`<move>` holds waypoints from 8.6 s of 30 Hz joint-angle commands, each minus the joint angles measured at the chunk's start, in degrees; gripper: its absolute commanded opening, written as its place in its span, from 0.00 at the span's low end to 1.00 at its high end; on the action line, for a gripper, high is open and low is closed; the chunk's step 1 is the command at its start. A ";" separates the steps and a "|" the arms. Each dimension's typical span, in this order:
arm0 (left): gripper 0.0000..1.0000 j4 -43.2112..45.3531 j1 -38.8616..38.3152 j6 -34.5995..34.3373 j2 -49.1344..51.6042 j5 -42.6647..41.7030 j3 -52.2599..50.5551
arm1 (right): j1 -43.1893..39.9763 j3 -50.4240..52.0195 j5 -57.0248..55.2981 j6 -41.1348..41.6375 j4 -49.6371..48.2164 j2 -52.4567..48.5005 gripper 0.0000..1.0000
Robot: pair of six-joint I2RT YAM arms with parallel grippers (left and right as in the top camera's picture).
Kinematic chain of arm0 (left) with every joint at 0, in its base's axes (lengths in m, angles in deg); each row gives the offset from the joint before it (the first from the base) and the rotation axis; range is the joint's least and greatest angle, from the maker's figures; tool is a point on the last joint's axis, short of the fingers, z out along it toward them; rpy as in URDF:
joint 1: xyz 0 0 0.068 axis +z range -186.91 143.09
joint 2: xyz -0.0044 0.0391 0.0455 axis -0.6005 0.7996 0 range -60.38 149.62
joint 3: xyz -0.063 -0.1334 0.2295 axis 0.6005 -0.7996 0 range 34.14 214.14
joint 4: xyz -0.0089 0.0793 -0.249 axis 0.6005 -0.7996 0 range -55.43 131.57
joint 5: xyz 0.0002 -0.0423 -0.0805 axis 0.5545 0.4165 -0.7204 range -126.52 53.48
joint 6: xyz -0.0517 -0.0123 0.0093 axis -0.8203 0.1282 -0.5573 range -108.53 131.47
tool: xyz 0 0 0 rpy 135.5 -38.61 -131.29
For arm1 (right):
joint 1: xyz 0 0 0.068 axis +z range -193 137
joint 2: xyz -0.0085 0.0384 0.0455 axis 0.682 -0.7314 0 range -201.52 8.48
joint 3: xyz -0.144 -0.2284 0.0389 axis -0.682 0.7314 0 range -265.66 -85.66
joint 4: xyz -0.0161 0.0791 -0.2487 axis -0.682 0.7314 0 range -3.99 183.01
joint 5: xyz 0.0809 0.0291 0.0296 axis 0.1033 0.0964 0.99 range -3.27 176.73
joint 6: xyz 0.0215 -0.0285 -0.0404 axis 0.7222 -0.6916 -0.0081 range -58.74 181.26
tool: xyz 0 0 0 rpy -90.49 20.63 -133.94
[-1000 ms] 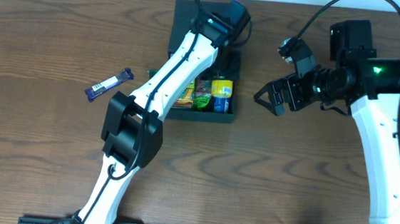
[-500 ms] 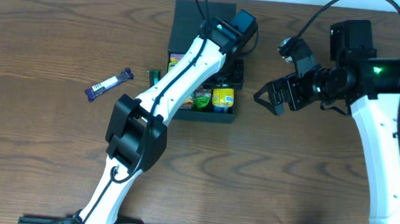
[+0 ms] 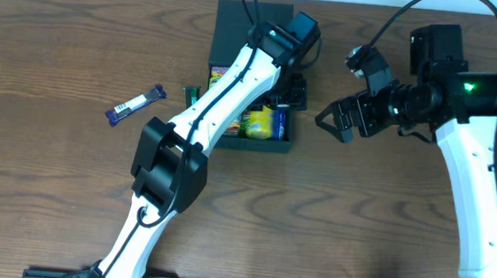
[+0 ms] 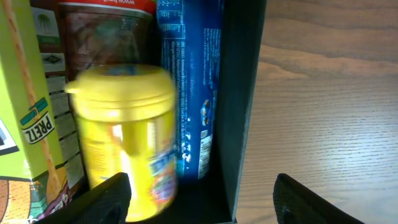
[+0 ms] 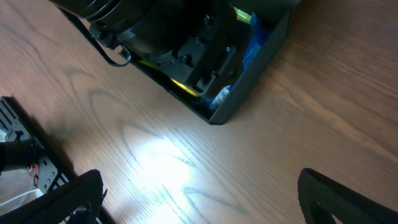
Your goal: Pack container
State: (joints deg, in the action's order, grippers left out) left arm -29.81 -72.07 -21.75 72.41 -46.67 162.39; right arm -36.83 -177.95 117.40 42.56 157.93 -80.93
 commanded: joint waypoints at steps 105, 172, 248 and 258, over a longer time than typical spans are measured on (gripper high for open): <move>0.55 -13.88 27.91 43.01 1.57 7.15 2.21 | 0.02 -0.55 -2.19 -1.07 -0.52 0.68 0.99; 0.19 -1.75 6.97 12.28 2.01 2.80 10.58 | -2.84 -0.55 -4.07 -1.33 -0.48 0.70 0.99; 0.94 19.21 36.74 78.23 -3.13 5.90 -29.86 | -2.78 -0.55 -2.64 -1.66 0.15 0.68 0.99; 0.80 21.09 36.76 78.25 -2.78 5.88 -29.88 | -2.78 -0.55 -2.62 -1.51 0.11 0.68 0.99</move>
State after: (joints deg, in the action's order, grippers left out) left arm -8.85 -35.54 55.89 68.74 -41.01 132.93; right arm -39.45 -177.95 113.99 41.14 158.02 -80.90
